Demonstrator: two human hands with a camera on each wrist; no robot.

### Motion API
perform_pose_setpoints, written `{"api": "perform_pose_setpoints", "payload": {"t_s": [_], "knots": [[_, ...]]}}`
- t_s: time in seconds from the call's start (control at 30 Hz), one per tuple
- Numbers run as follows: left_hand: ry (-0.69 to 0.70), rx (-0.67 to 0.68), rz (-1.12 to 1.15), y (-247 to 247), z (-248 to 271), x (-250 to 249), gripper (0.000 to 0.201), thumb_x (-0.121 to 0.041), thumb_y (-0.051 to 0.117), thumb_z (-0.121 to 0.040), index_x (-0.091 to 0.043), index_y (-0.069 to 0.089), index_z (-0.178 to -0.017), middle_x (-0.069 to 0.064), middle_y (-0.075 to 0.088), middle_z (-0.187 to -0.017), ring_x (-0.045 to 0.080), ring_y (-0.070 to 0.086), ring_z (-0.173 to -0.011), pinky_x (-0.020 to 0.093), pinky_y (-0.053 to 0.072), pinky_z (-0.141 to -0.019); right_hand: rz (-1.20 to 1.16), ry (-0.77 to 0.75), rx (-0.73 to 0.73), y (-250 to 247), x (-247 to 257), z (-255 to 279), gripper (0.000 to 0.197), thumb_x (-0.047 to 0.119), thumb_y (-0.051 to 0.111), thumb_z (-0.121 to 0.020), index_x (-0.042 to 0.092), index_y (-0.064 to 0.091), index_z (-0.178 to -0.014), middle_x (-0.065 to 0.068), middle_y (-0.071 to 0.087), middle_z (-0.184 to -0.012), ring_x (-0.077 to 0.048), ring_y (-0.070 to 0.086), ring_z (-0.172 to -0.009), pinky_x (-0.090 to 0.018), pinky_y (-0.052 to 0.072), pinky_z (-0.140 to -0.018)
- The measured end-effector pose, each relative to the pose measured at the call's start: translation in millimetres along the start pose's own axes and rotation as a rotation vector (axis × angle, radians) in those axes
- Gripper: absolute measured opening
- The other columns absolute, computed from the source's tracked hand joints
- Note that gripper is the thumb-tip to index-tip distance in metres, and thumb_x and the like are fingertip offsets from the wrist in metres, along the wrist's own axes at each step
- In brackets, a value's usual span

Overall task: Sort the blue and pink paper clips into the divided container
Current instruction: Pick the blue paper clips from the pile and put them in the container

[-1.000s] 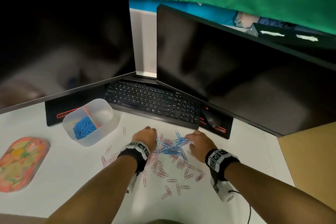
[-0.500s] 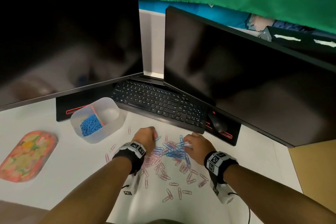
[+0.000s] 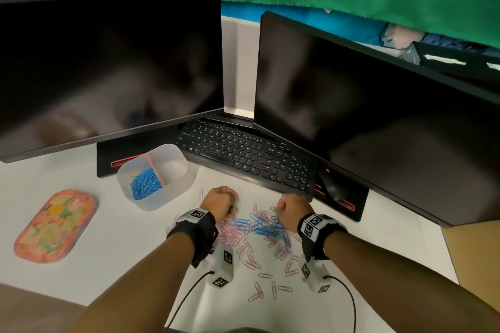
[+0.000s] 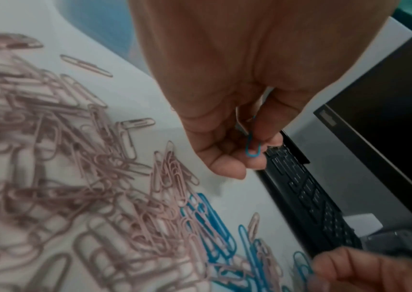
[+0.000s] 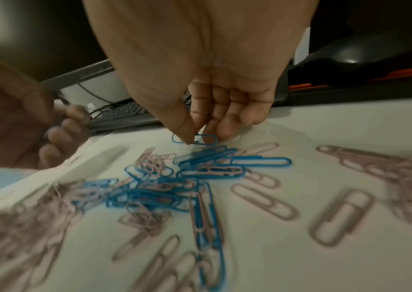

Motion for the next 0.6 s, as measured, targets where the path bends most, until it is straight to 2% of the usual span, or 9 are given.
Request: {"api": "perform_pose_setpoints", "payload": {"t_s": [0.1,0.17,0.23,0.3,0.37,0.43,0.53,0.6], "knots": [[-0.04,-0.003,0.157,1,-1,-3,0.031,0.014,0.024,-0.076,-0.003,0.045,-0.062,0.01,0.037,-0.058,0.017,0.036,-0.045,0.019,0.032,-0.044,-0.271,0.021,-0.023,-7,-8,-1,0.011,0.01,0.054,-0.089,0.02,0.06,-0.089,-0.004,0.065,-0.092,-0.02,0.062,-0.085,-0.023,0.048,-0.068],[-0.05,0.011,0.138,3,-3,-2,0.028,0.012,0.027,-0.076,-0.004,0.047,-0.064,0.008,0.036,-0.056,0.017,0.033,-0.045,0.018,0.031,-0.045,-0.507,0.056,0.023,-13,-12,-2,0.021,0.004,0.055,-0.087,0.018,0.058,-0.102,-0.008,0.065,-0.09,-0.017,0.06,-0.075,-0.023,0.047,-0.061],[0.003,0.001,-0.098,4,-6,-1,0.024,0.003,0.038,-0.082,-0.008,0.056,-0.07,0.005,0.046,-0.058,0.019,0.041,-0.05,0.019,0.036,-0.046,-0.788,0.105,0.092,-17,-13,0,0.033,-0.006,0.05,-0.087,0.013,0.055,-0.114,-0.013,0.061,-0.081,-0.018,0.057,-0.062,-0.027,0.046,-0.055],[0.121,0.025,-0.504,8,-4,0,0.015,-0.009,0.051,-0.084,-0.015,0.063,-0.079,0.002,0.06,-0.075,0.016,0.053,-0.064,0.019,0.042,-0.053,-0.934,0.126,0.13,-21,-14,3,0.033,-0.011,0.042,-0.087,0.008,0.057,-0.11,-0.012,0.054,-0.07,-0.017,0.054,-0.054,-0.028,0.045,-0.052],[0.202,0.091,-0.867,14,-1,4,0.011,-0.013,0.057,-0.083,-0.019,0.064,-0.088,-0.002,0.064,-0.088,0.013,0.059,-0.074,0.019,0.044,-0.061,-1.003,0.132,0.146,-22,-13,6,0.031,-0.013,0.036,-0.086,0.005,0.058,-0.097,-0.009,0.049,-0.065,-0.017,0.053,-0.049,-0.027,0.043,-0.053],[0.247,0.141,-1.077,18,0,10,0.01,-0.014,0.059,-0.083,-0.022,0.062,-0.088,-0.003,0.062,-0.093,0.015,0.061,-0.083,0.022,0.048,-0.071,-1.056,0.157,0.15,-22,-12,8,0.029,-0.012,0.033,-0.083,0.006,0.056,-0.085,-0.01,0.048,-0.064,-0.019,0.052,-0.048,-0.026,0.041,-0.055],[0.255,0.122,-1.151,17,-1,10,0.007,-0.015,0.058,-0.085,-0.022,0.062,-0.086,-0.003,0.061,-0.097,0.017,0.061,-0.088,0.025,0.051,-0.078,-0.99,0.155,0.162,-20,-11,7,0.022,-0.008,0.04,-0.083,0.009,0.053,-0.074,-0.011,0.049,-0.064,-0.02,0.052,-0.052,-0.026,0.042,-0.055],[0.25,0.116,-1.182,16,-2,10,0.007,-0.016,0.058,-0.086,-0.021,0.062,-0.087,-0.001,0.061,-0.101,0.018,0.061,-0.091,0.027,0.052,-0.081,-0.801,0.104,0.154,-18,-12,6,0.02,-0.003,0.048,-0.081,0.013,0.052,-0.07,-0.008,0.051,-0.063,-0.018,0.05,-0.053,-0.026,0.041,-0.055]]}}
Point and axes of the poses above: each hand's wrist, its own z-axis away from the middle knuckle, its own y-axis out of the palm, x = y × z, the point moved 2 cm from there along -z, towards the middle knuckle
